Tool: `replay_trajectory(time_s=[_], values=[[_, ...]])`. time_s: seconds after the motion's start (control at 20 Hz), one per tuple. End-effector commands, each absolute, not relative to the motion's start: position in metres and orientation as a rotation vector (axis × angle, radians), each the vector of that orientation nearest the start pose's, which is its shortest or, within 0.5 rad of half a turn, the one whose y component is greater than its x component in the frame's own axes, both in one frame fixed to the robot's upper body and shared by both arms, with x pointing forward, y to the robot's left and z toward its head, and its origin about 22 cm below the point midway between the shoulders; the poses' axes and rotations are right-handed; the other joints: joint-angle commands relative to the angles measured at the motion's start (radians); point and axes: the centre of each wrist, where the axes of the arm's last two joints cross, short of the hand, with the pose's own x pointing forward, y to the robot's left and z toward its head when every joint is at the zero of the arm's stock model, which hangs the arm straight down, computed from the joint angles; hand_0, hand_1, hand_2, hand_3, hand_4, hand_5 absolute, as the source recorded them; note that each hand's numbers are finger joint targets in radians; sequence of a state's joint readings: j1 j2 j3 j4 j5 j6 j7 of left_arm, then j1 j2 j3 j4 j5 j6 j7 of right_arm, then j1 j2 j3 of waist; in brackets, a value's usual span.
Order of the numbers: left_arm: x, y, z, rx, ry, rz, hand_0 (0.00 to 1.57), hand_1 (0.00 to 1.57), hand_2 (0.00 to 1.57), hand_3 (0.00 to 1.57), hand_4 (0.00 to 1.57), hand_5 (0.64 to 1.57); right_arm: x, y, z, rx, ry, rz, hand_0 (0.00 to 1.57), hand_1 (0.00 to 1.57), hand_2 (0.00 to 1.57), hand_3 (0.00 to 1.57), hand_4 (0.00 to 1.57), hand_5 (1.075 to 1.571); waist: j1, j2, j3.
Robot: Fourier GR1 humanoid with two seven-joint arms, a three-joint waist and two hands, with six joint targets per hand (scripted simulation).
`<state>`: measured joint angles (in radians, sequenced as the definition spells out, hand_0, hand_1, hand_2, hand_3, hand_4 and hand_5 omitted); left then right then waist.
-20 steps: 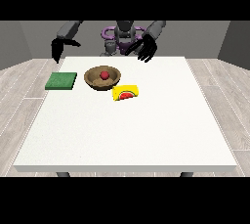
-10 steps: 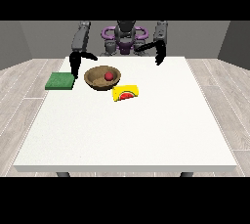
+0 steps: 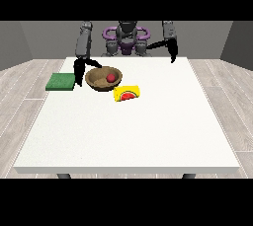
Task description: Pick the cup and pour the ball into the bowl, then pick the bowl and place it on the pad
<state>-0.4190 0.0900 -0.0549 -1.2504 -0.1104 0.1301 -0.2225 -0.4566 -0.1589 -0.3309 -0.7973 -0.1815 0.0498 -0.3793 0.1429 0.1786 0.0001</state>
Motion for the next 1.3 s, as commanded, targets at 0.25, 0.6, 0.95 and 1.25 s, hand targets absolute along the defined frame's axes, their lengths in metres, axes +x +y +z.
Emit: replay_trajectory(time_s=[0.25, 0.6, 0.95, 1.25], values=[[0.330, 0.211, 0.051, 0.123, -1.896, -0.278, 0.00, 0.00, 0.00, 0.00, 0.00, 1.566, 0.338, -0.287, -0.068, -0.062, -1.619, -0.255, 0.00, 0.00, 0.00, 0.00, 0.10, 1.563, 0.021, 0.014, 0.0005], [0.335, 0.200, 0.080, 0.084, -1.990, -0.287, 0.00, 0.00, 0.00, 0.00, 0.00, 1.569, 0.319, -0.288, -0.097, -0.159, -1.426, -0.438, 0.78, 0.78, 0.39, 0.00, 0.44, 1.533, 0.051, 0.094, 0.0009], [0.337, 0.189, 0.081, 0.024, -2.000, -0.338, 0.00, 0.00, 0.00, 0.00, 0.66, 1.531, 0.304, -0.330, -0.093, -0.642, -1.323, -0.080, 1.57, 1.57, 1.57, 1.56, 0.94, 1.558, 0.131, 0.102, -0.0049], [0.335, 0.222, 0.043, 0.035, -1.867, -0.274, 0.00, 0.00, 0.00, 0.00, 0.96, 1.423, 0.330, -0.315, -0.069, -0.693, -1.189, -0.073, 1.57, 1.57, 1.57, 1.05, 0.86, 1.567, 0.087, -0.056, -0.0049]])
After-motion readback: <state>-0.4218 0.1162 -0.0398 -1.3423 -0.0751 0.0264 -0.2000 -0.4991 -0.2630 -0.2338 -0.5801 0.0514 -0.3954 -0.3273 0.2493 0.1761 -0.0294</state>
